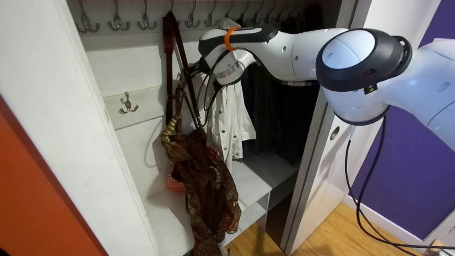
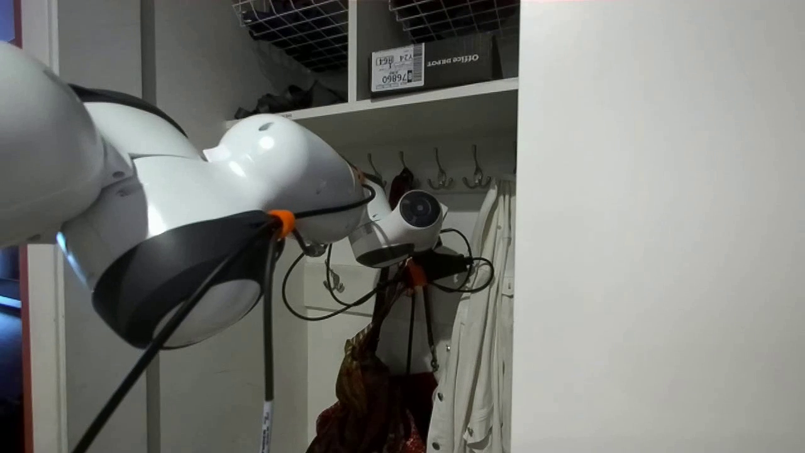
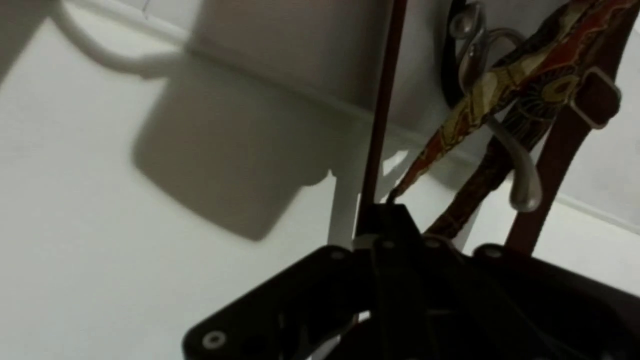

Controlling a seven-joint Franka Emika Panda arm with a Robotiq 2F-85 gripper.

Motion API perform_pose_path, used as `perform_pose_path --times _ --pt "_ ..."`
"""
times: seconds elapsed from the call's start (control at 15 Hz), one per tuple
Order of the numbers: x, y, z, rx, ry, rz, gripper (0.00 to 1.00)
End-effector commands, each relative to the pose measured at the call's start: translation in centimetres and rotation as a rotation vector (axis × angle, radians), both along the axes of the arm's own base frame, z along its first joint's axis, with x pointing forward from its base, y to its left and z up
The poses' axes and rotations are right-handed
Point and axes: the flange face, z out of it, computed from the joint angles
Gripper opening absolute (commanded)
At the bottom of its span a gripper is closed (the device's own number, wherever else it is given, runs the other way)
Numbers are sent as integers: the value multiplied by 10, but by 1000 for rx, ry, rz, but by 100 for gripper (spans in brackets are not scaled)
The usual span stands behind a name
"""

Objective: Pick up one brown strap from the bottom hangers and hang it on the far left bottom hanger in the closet

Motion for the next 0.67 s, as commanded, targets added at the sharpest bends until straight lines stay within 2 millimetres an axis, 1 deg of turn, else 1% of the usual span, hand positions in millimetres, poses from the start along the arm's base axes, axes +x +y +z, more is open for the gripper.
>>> perform_pose_path --times 0.0,0.27,0.4,0.6 --pt "-7 3 5 -12 -21 65 0" --pt "-17 7 7 -34 -20 110 0" --pt "-22 14 12 -48 -46 169 0" --pt "-32 23 12 -54 -56 234 0"
